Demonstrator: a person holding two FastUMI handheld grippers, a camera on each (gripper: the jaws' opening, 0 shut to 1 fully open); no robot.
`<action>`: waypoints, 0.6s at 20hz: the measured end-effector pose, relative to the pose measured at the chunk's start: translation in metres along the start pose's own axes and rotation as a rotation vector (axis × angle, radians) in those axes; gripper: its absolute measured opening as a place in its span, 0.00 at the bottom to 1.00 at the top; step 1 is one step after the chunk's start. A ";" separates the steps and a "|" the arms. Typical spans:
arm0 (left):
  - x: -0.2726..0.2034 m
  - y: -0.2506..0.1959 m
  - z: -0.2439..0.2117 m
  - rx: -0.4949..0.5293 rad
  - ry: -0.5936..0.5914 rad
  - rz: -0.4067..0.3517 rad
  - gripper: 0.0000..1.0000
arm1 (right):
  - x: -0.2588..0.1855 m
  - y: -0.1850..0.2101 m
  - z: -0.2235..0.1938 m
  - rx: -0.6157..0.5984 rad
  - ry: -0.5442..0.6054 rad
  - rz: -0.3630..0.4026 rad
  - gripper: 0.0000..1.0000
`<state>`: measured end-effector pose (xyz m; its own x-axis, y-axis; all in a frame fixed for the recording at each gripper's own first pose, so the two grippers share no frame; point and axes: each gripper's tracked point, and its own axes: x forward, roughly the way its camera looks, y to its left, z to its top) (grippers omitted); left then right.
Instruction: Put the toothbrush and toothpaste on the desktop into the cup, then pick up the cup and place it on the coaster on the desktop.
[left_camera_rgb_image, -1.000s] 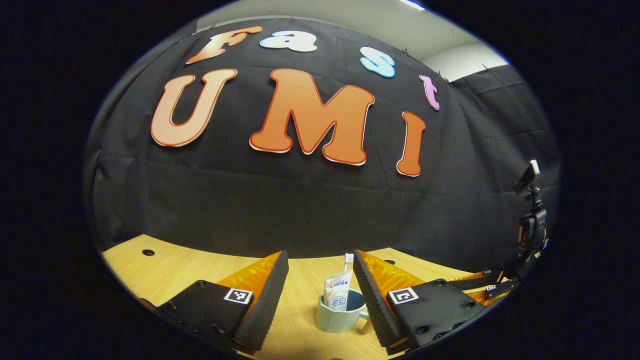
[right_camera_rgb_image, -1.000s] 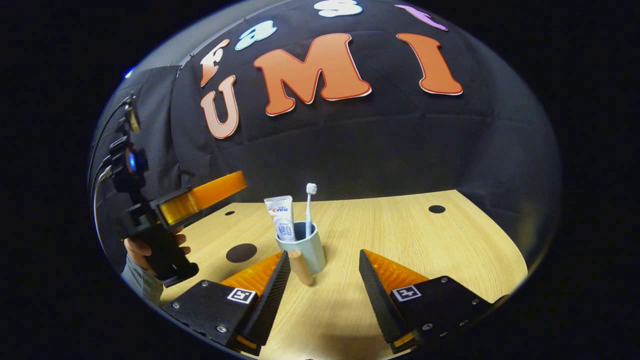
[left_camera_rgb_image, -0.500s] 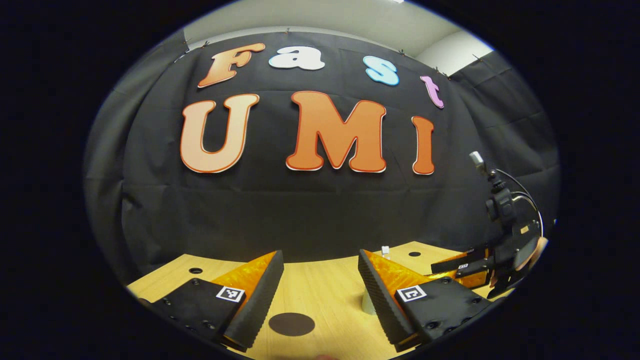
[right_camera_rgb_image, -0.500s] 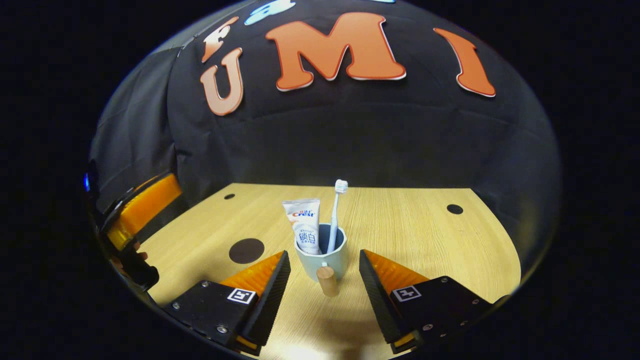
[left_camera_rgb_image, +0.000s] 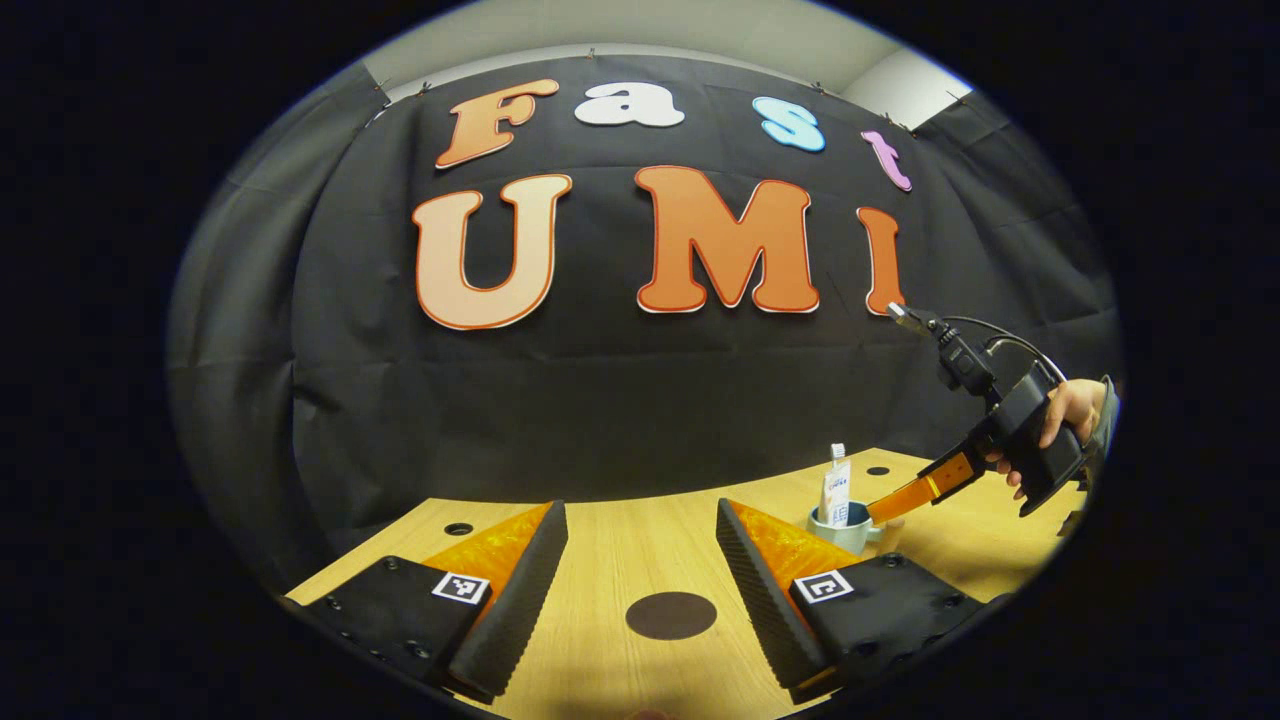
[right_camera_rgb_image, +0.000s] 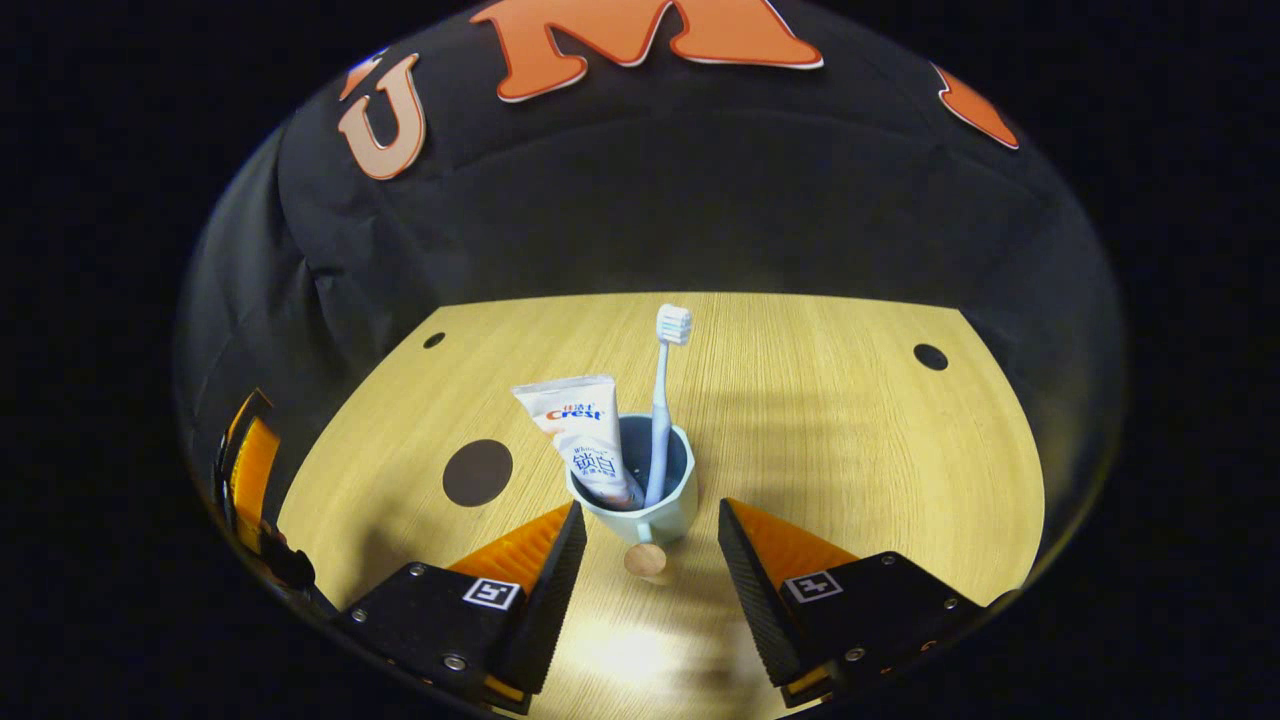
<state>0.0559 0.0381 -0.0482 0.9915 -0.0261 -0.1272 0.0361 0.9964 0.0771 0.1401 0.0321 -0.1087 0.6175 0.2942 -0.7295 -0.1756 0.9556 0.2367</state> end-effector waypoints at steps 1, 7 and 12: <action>-0.003 0.005 -0.001 -0.009 -0.002 0.009 0.95 | 0.006 0.008 -0.004 0.001 0.034 0.027 0.80; -0.018 0.028 -0.025 -0.076 0.040 0.049 0.95 | 0.035 0.008 -0.029 -0.022 0.165 -0.032 0.67; -0.027 0.036 -0.028 -0.093 0.038 0.066 0.95 | 0.033 0.003 -0.032 -0.015 0.171 -0.045 0.53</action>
<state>0.0268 0.0770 -0.0699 0.9859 0.0407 -0.1623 -0.0422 0.9991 -0.0057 0.1358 0.0450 -0.1529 0.4859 0.2488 -0.8378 -0.1634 0.9676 0.1925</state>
